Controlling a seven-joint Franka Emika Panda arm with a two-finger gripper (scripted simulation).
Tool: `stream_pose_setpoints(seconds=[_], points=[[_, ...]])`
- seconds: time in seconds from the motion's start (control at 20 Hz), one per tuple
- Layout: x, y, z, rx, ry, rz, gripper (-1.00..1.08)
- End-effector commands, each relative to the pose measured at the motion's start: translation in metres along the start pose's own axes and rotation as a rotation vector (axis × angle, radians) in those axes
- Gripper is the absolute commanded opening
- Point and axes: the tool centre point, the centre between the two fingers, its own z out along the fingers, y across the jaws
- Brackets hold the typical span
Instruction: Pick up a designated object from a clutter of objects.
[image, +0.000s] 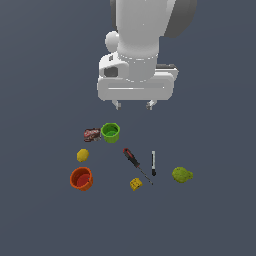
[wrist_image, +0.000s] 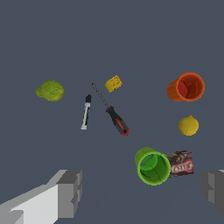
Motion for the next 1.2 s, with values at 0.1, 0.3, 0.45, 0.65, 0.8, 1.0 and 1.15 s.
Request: stream_pose_setpoints(seconds=[0.1,0.3,0.45,0.65,0.8,1.0,1.15], points=[[0.000,-0.002,0.000,0.002,-0.001,-0.003,0.28],[0.001,-0.009,0.001,0.013,-0.004,-0.018,0.28],[0.001,-0.009,0.001,0.012,-0.004,-0.017,0.28],[0.006,-0.006,0.004,0.015,-0.005,-0.011,0.28],[0.012,-0.002,0.009,0.019,-0.007,-0.001,0.28],[0.025,0.007,0.018,0.026,-0.012,0.018,0.28],[0.038,0.017,0.029,0.033,-0.016,0.039,0.28]])
